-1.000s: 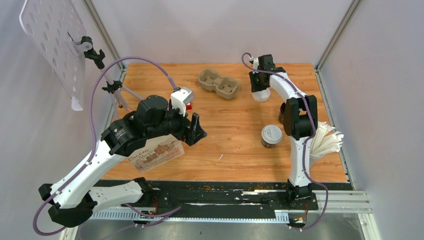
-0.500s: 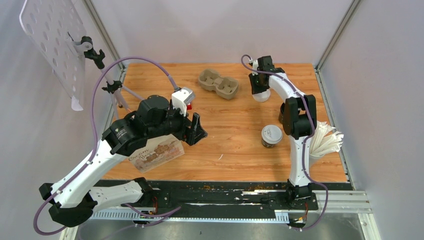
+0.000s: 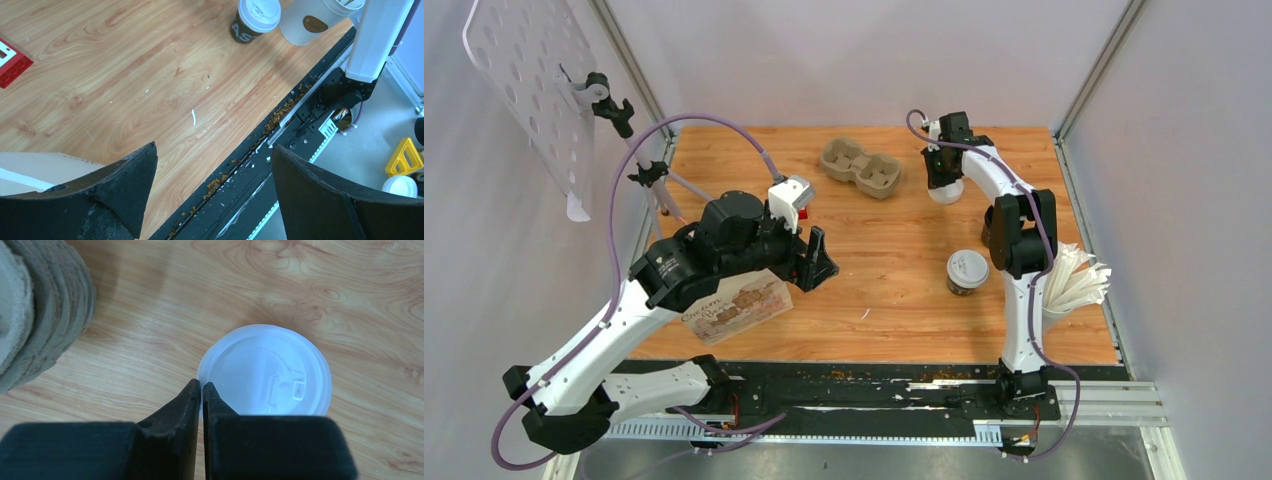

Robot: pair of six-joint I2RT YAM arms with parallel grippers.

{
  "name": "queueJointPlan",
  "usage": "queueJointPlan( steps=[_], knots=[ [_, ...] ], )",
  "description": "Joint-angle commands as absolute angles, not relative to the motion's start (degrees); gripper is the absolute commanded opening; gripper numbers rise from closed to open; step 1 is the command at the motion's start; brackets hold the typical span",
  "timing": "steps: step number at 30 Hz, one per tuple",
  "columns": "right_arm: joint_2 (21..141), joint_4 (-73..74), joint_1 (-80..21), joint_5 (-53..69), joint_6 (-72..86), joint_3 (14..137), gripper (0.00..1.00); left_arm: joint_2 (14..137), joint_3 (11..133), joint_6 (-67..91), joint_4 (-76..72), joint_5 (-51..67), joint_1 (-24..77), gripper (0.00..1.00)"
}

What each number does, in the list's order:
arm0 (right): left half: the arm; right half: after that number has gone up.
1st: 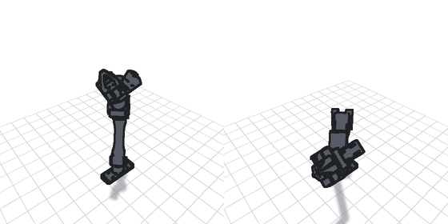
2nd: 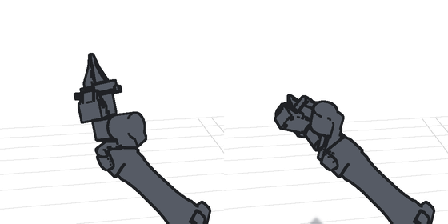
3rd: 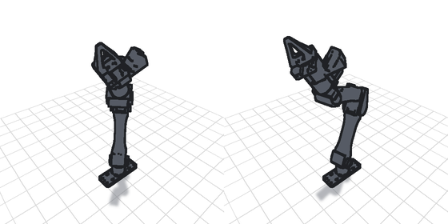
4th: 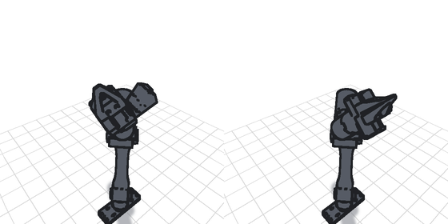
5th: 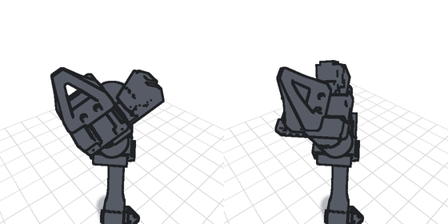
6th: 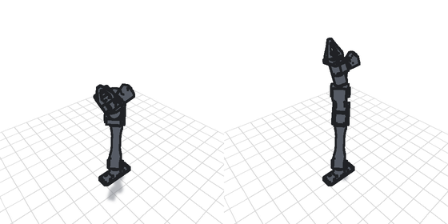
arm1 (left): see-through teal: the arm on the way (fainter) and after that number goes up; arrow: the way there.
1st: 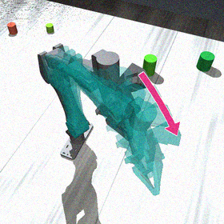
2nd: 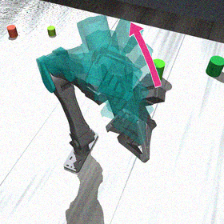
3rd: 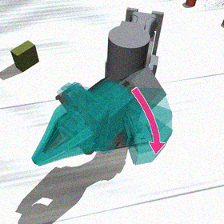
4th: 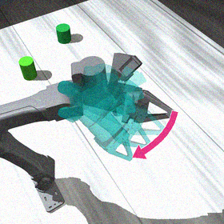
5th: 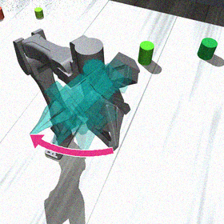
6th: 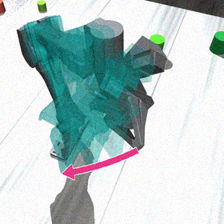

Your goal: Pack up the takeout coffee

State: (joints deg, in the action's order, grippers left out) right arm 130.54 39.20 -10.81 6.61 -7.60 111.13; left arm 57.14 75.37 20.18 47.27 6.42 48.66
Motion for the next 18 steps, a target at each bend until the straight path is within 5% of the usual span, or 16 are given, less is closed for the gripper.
queueJointPlan(
  steps=[1,18],
  knots=[
    [128.31,38.00,-10.15,12.12,-6.12,113.30,0.05,56.83,75.08,19.57,45.09,6.78,48.69,0.90],
    [128.83,36.51,-7.18,18.74,-0.92,112.15,0.08,57.19,75.43,19.78,45.04,7.12,48.69,0.90]
  ],
)
